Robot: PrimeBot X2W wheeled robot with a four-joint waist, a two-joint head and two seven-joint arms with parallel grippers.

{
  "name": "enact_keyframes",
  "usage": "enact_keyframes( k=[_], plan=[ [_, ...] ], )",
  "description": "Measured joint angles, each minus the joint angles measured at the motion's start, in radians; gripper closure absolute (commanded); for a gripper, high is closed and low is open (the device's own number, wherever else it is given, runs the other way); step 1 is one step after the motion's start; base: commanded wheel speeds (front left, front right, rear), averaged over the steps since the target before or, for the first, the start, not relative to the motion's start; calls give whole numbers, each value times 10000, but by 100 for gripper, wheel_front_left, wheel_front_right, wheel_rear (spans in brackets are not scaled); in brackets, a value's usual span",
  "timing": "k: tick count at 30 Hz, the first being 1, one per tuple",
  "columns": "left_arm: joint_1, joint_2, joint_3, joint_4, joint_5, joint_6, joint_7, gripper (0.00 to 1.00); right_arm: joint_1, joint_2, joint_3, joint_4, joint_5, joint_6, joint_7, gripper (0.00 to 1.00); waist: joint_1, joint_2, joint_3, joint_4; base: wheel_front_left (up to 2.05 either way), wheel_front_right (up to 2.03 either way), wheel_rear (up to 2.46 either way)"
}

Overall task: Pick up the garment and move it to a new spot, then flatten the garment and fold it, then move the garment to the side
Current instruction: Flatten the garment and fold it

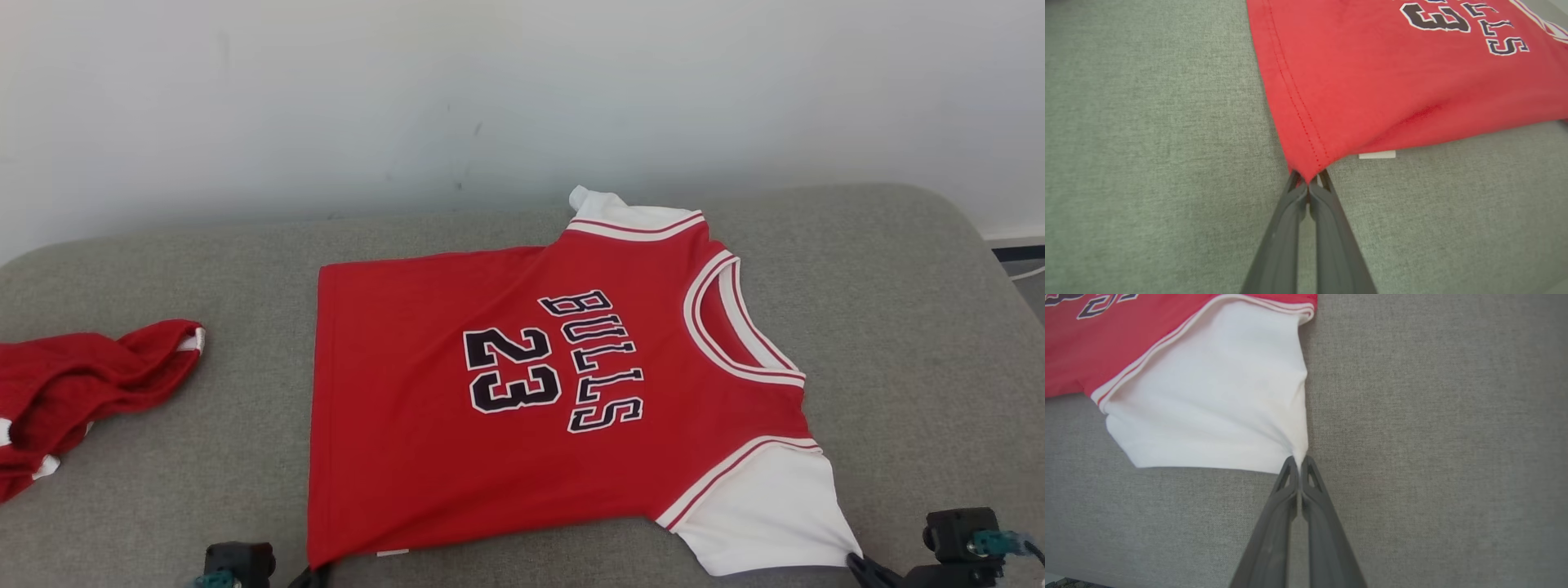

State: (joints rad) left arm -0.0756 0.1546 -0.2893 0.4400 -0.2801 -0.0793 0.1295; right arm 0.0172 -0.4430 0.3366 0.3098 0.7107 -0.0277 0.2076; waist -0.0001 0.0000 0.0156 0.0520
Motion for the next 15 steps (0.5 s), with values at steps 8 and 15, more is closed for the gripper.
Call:
enact_keyframes(
  k=[8, 15],
  plan=[
    [373, 286, 128, -209, 0, 8, -163, 100, 404, -115, -401, -591, 539, 171, -276, 100, 0, 0, -320, -200, 0, 0, 0],
    [197, 412, 86, -491, -23, -98, -157, 100, 314, 46, -832, -1724, 1465, 809, -405, 100, 0, 0, -406, -282, 0, 0, 0]
  ],
)
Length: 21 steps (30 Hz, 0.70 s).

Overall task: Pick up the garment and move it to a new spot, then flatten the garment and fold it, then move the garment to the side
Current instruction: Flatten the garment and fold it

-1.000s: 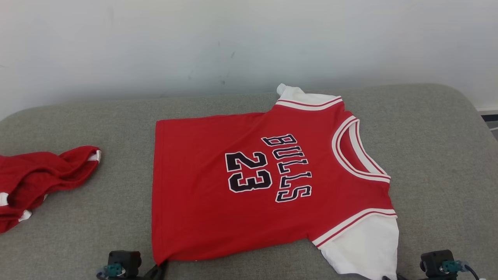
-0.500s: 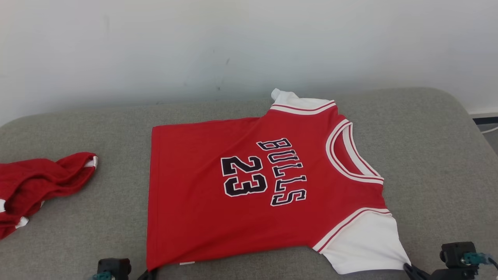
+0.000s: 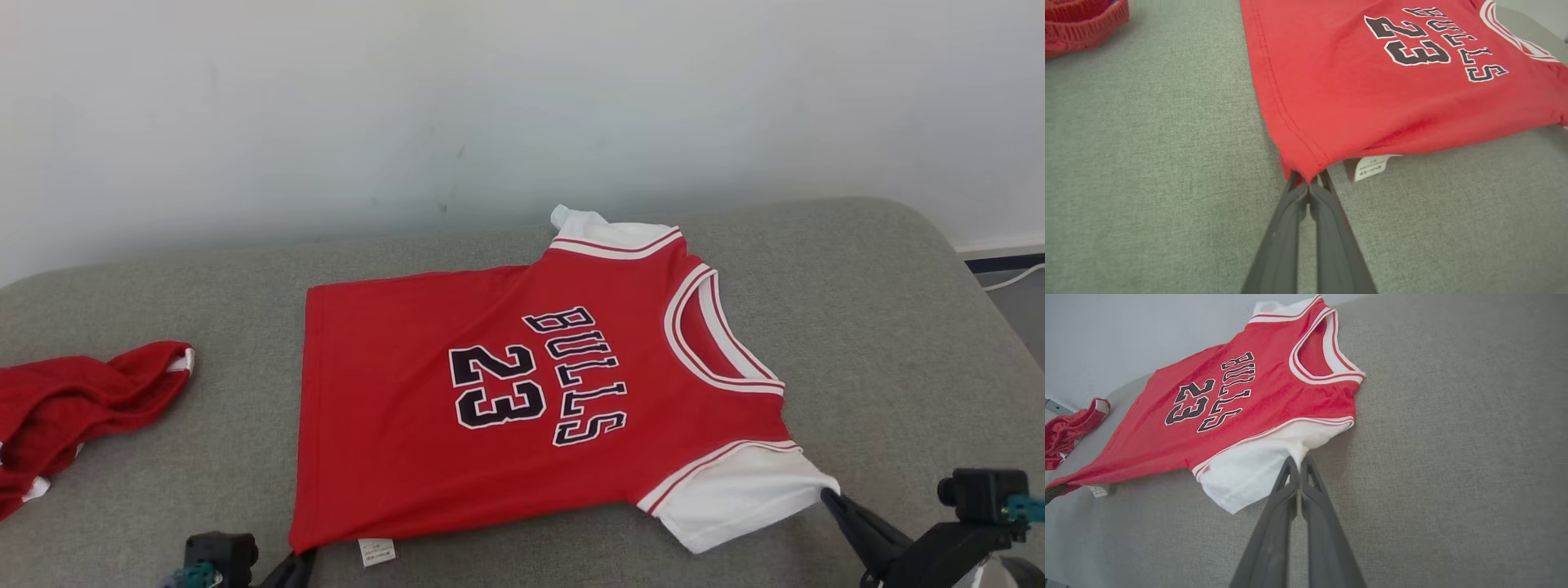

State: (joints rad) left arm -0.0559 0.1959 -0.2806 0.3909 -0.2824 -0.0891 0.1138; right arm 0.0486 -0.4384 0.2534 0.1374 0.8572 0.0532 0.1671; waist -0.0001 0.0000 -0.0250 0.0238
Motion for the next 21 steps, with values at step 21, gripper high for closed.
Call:
enact_keyframes(
  k=[21],
  plan=[
    [-2307, 343, -244, 405, -658, -343, 1175, 100, -3845, 71, 378, 1848, 485, 353, 1289, 100, 2, 0, 549, -149, 0, 0, 0]
  ],
)
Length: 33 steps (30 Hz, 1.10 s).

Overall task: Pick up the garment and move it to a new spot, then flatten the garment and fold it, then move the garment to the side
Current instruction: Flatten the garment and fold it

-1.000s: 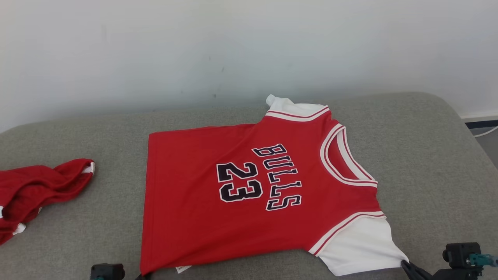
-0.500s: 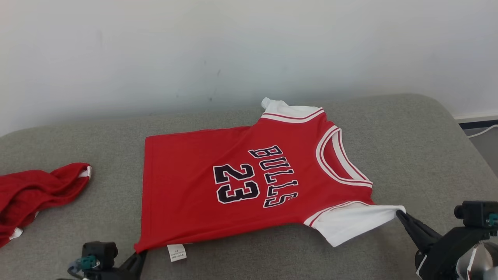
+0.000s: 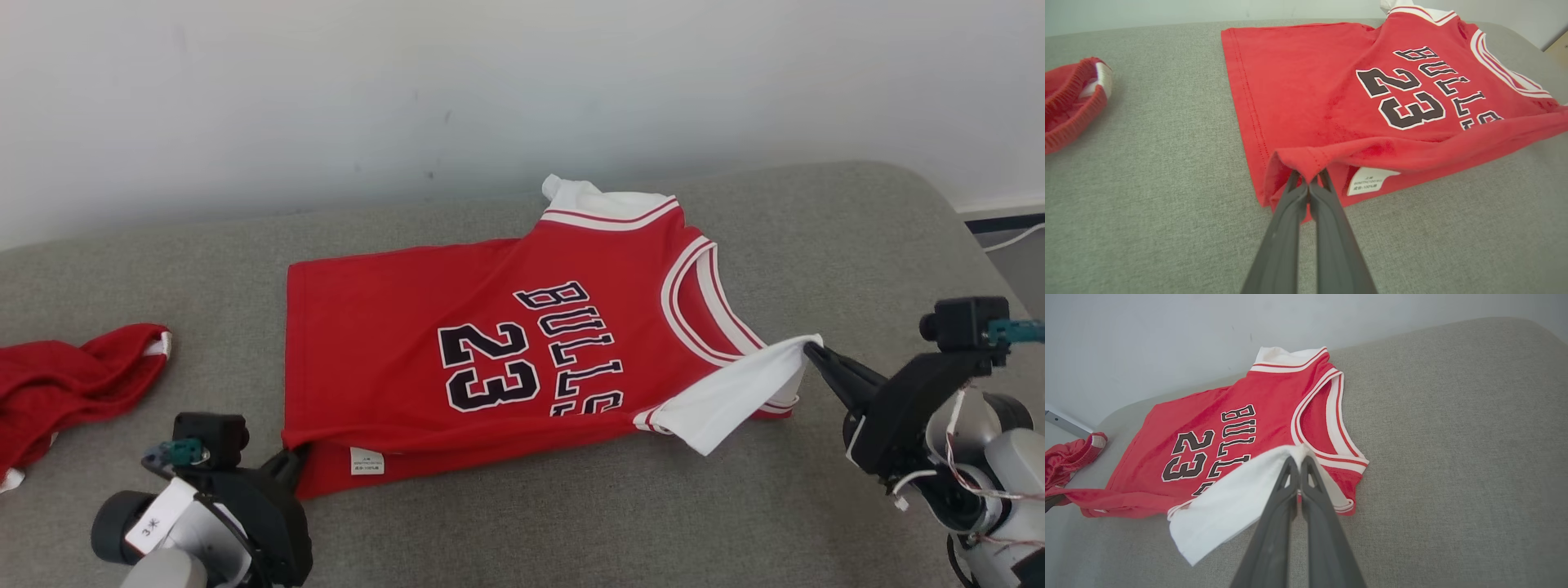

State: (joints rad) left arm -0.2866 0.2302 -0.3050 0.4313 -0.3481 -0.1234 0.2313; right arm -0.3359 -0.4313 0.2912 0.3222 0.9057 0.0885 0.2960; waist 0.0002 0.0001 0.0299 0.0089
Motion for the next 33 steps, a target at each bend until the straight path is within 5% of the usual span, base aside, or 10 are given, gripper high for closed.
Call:
enact_keyframes(
  k=[22, 23, 24, 25, 26, 27, 28, 33],
  plan=[
    [-1885, -38, -278, 1223, -19, -4, 217, 100, -3232, 918, 756, 2736, -1045, 142, -253, 100, 0, 0, 1507, -58, 0, 0, 0],
    [-1979, -90, -295, 1287, -17, -4, 163, 93, -3357, 953, 761, 2878, -1080, 142, -328, 100, 0, 1, 1582, -39, 0, 0, 0],
    [-2284, -180, -368, 1522, 56, -6, 52, 0, -3659, 1007, 867, 3319, -1296, 144, -518, 100, 0, 1, 1762, 49, 0, 0, 0],
    [-2356, -215, -378, 1595, 61, -6, 0, 0, -3731, 1026, 890, 3492, -1333, 144, -593, 100, 1, 1, 1796, 97, 0, 0, 0],
    [-2389, -245, -391, 1674, 75, -6, -71, 0, -3779, 1055, 911, 3655, -1336, 146, -673, 91, 0, 1, 1820, 147, 0, 0, 0],
    [-2393, -274, -393, 1776, 73, -6, -134, 0, -3811, 1078, 980, 3801, -1400, 173, -773, 24, 0, 1, 1831, 193, 0, 0, 0],
    [-2388, -290, -405, 1866, 75, -6, -194, 0, -3824, 1106, 1007, 3923, -1473, 173, -846, 0, 0, 1, 1831, 235, 0, 0, 0],
    [-2317, -274, -355, 2065, 140, 38, -600, 0, -3846, 1227, 1116, 4422, -1540, 219, -1154, 0, -1, 1, 1713, 297, 0, 0, 0]
  ],
)
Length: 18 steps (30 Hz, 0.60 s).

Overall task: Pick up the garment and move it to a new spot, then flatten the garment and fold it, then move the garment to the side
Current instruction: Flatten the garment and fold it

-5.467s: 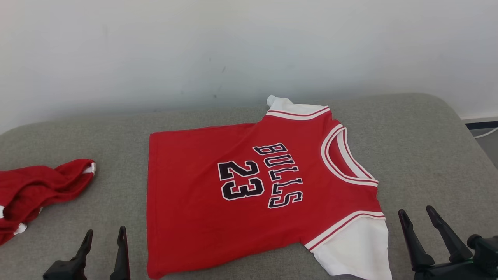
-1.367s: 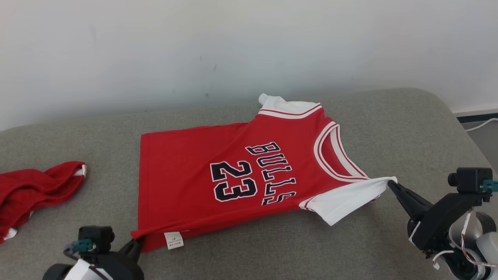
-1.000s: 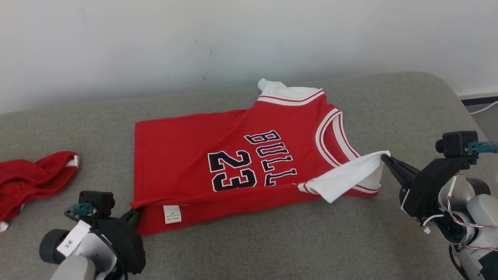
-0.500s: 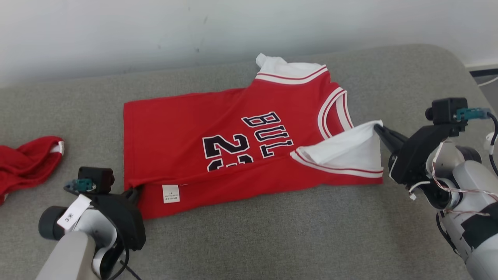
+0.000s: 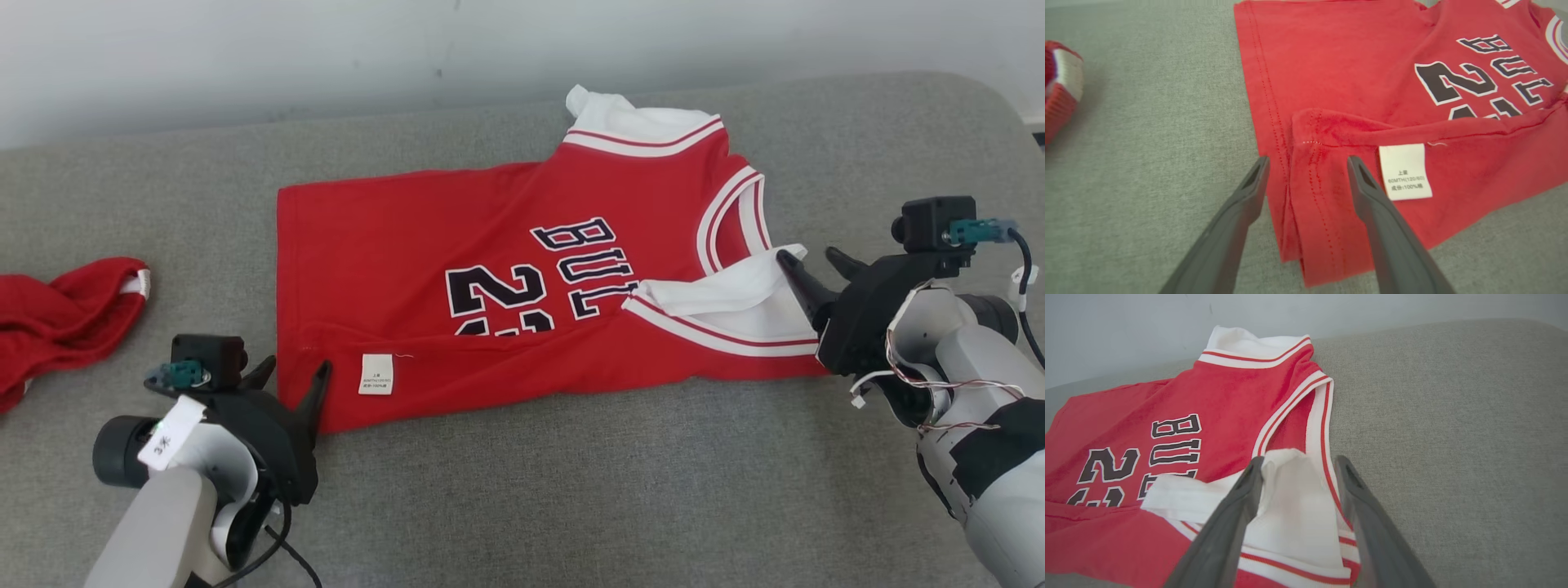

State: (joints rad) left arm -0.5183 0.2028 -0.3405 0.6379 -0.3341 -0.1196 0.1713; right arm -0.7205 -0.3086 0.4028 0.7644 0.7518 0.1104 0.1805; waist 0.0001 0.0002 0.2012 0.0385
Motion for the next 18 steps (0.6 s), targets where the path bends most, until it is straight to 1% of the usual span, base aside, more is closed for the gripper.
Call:
enact_keyframes(
  k=[4, 10, 14, 18],
  plan=[
    [244, -75, 77, 21, 4, 188, -487, 0, 105, -100, 13, 242, -61, 40, -445, 0, -1, 0, -223, 16, 0, 0, 0],
    [1386, -215, 88, -69, 23, 499, -1273, 0, 1460, -372, -44, 159, -56, 82, -1475, 0, -2, 0, -689, 78, 0, 0, 0],
    [1810, -349, 96, -159, 19, 527, -1657, 0, 2229, -385, -79, -48, -44, 104, -2023, 0, -3, 0, -929, 136, 0, 0, 0],
    [2076, -247, 232, -238, 2, 673, -1935, 0, 2574, -301, -8, -332, -44, 128, -2368, 0, -3, -1, -1081, 120, 0, 0, 0]
  ],
)
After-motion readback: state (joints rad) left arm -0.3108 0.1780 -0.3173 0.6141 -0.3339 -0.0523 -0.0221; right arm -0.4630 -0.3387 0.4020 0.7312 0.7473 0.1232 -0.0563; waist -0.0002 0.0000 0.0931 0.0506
